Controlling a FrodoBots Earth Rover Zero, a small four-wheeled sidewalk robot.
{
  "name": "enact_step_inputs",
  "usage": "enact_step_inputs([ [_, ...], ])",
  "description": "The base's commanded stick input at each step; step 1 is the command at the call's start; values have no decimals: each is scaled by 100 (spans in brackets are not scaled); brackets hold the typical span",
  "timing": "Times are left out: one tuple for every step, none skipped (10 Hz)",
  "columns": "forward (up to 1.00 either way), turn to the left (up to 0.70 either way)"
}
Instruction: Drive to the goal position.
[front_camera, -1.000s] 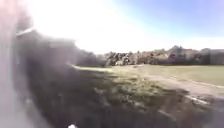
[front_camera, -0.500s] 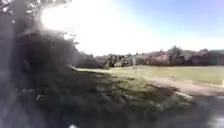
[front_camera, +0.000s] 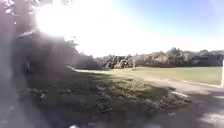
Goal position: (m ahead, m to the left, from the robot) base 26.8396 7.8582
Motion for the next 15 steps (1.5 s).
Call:
enact_step_inputs([
  [-70,0],
  [-70,0],
  [-70,0],
  [-70,0],
  [-70,0],
  [-3,0],
  [0,0],
  [0,0],
  [0,0],
  [0,-47],
  [0,-64],
  [0,-70],
  [0,-70],
  [0,-70],
  [0,-70],
])
